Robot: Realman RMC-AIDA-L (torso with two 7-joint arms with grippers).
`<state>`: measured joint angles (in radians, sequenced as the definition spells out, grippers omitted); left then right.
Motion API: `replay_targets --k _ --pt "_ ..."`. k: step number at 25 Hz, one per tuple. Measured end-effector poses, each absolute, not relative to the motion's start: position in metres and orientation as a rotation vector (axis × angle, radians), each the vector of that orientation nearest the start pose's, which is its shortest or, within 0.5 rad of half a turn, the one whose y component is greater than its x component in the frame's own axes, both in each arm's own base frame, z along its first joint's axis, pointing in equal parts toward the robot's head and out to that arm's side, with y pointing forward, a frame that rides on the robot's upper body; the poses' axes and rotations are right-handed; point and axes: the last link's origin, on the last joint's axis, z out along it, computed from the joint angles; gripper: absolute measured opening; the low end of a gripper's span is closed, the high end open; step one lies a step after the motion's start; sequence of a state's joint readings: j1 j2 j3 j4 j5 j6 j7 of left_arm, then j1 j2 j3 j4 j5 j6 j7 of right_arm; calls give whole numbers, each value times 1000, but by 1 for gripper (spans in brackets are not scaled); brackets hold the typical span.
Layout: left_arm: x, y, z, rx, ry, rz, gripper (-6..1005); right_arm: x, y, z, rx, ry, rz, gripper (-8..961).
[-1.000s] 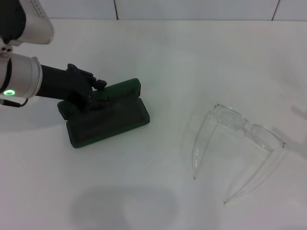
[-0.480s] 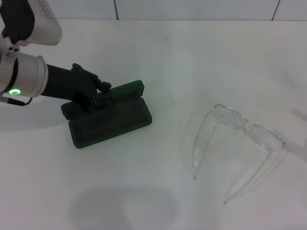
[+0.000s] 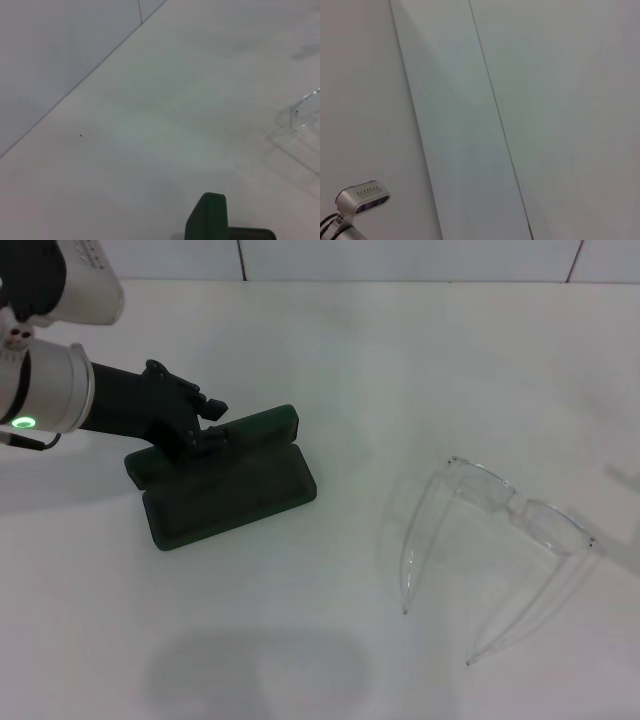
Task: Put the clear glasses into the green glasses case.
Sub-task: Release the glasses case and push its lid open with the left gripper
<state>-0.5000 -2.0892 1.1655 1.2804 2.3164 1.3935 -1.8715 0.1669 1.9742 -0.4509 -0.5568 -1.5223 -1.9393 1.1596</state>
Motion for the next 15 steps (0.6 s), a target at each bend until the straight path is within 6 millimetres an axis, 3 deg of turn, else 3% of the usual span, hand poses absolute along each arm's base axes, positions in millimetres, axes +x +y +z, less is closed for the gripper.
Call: replay_targets --k 9,15 --pt "-197 364 17 -2759 -338 99 335 333 220 109 -2125 473 1218 872" --pt "-194 364 19 -2764 -307 101 416 333 221 109 -2125 471 1212 872"
